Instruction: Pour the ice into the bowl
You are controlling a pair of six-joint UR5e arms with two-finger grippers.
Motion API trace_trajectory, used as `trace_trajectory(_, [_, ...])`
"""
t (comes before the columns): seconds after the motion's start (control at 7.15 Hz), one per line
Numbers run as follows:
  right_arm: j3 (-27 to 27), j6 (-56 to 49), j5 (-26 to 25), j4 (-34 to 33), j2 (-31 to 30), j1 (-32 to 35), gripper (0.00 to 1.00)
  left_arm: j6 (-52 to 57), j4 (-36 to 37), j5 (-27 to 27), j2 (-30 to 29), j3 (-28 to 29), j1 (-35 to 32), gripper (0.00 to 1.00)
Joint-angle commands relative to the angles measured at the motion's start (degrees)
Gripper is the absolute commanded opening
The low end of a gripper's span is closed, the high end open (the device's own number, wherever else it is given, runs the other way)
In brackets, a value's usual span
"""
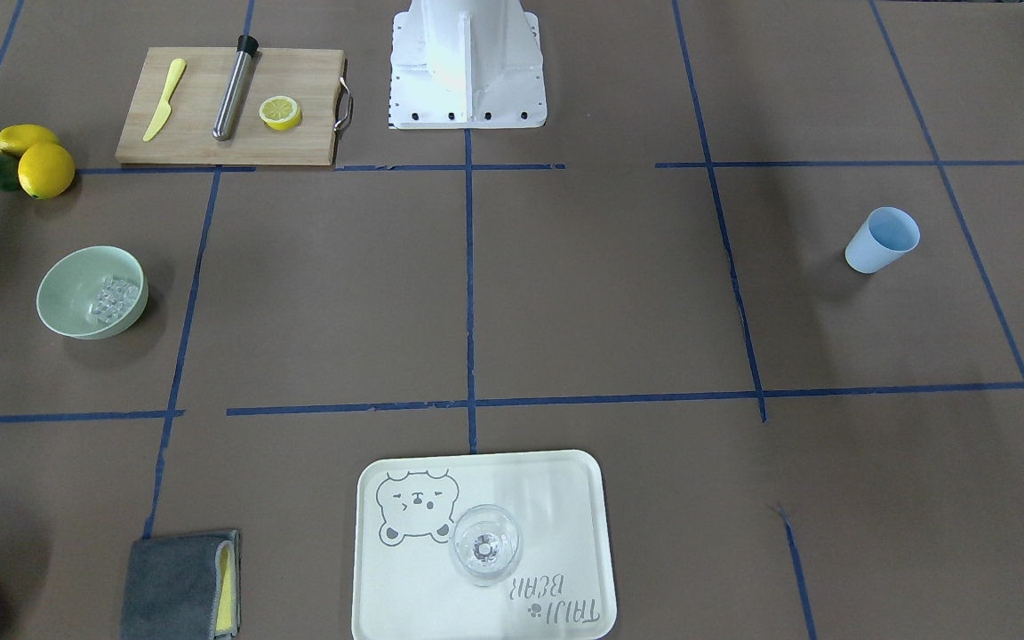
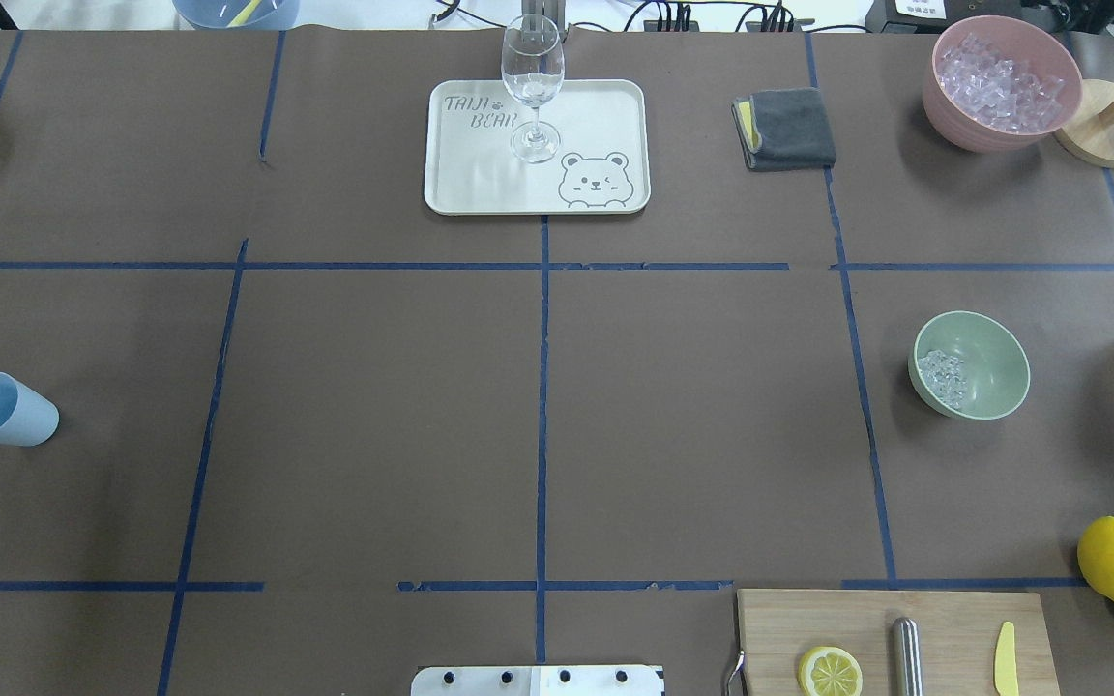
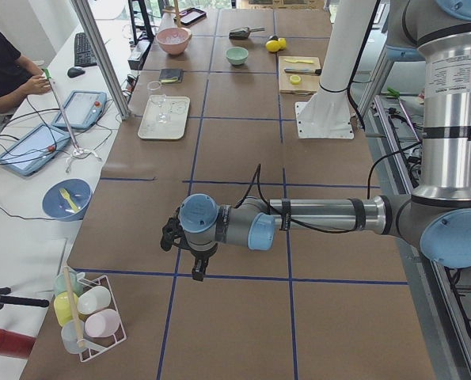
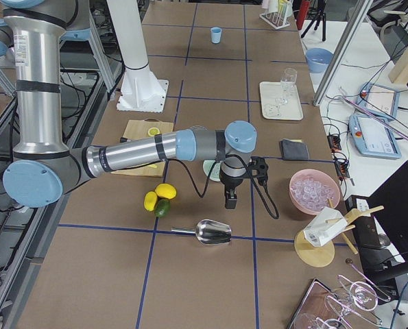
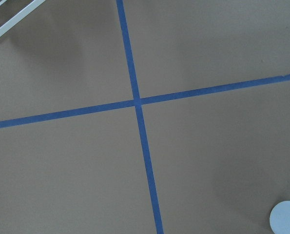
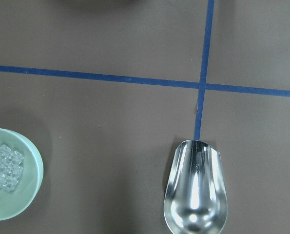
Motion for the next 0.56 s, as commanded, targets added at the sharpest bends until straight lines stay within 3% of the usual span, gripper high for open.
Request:
trace_trajectory(0.0, [0.33,-0.1,-0.37,-0.14,-0.47,-0.09,1.0,6.25,4.53,4.55,0.57,-1.03,0.35,1.0])
trace_trajectory(0.14, [0.25,-0.1,-0.37,-0.06,-0.56,-0.09,1.0,11.17,12.75,6.77,0.31,-2.26,-1.47,1.0])
trace_trajectory(0.42, [0.25,-0.01,-0.2,-0.06,-0.47,-0.09,1.0,12.62,13.79,6.26,0.22,-2.79,-1.67,1.0])
